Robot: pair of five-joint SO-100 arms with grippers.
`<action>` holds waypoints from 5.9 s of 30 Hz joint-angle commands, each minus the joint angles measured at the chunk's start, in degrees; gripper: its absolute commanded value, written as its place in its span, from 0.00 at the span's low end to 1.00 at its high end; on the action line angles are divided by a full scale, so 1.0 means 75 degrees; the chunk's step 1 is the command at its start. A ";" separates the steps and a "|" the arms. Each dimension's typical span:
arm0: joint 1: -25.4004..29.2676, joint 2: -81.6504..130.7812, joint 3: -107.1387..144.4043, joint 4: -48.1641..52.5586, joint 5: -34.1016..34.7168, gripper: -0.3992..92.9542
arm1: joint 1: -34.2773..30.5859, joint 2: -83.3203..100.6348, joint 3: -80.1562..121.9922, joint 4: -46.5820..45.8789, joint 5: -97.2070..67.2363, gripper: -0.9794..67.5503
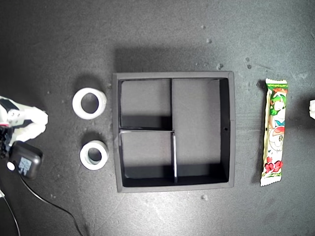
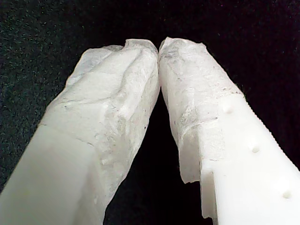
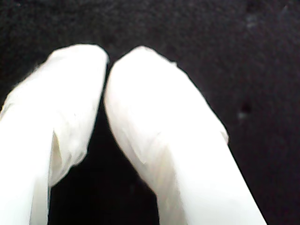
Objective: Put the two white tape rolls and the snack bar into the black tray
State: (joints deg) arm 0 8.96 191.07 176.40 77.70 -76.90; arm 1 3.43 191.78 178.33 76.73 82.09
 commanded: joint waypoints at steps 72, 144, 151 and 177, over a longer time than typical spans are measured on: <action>-0.0891 -1.1238 -0.7078 -0.3363 0.2848 0.20 | -0.2508 -1.1391 -1.0207 0.0621 -0.6246 0.28; -0.0949 -1.1789 -0.9164 -0.0973 0.2707 0.19 | -0.2367 -1.3313 -1.1848 0.0844 -0.7617 0.05; -0.1078 -1.2492 -0.9000 -0.1406 0.2695 0.20 | -0.2473 -1.3313 -1.2094 0.1043 -0.7605 0.05; -0.0715 -1.1191 -0.8578 -0.0844 0.2074 0.17 | -0.2543 -1.3313 -1.2211 0.1219 -0.7688 0.05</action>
State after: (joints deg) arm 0 2.90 104.50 112.50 71.02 -60.64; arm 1 -15.82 91.14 87.01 86.40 25.31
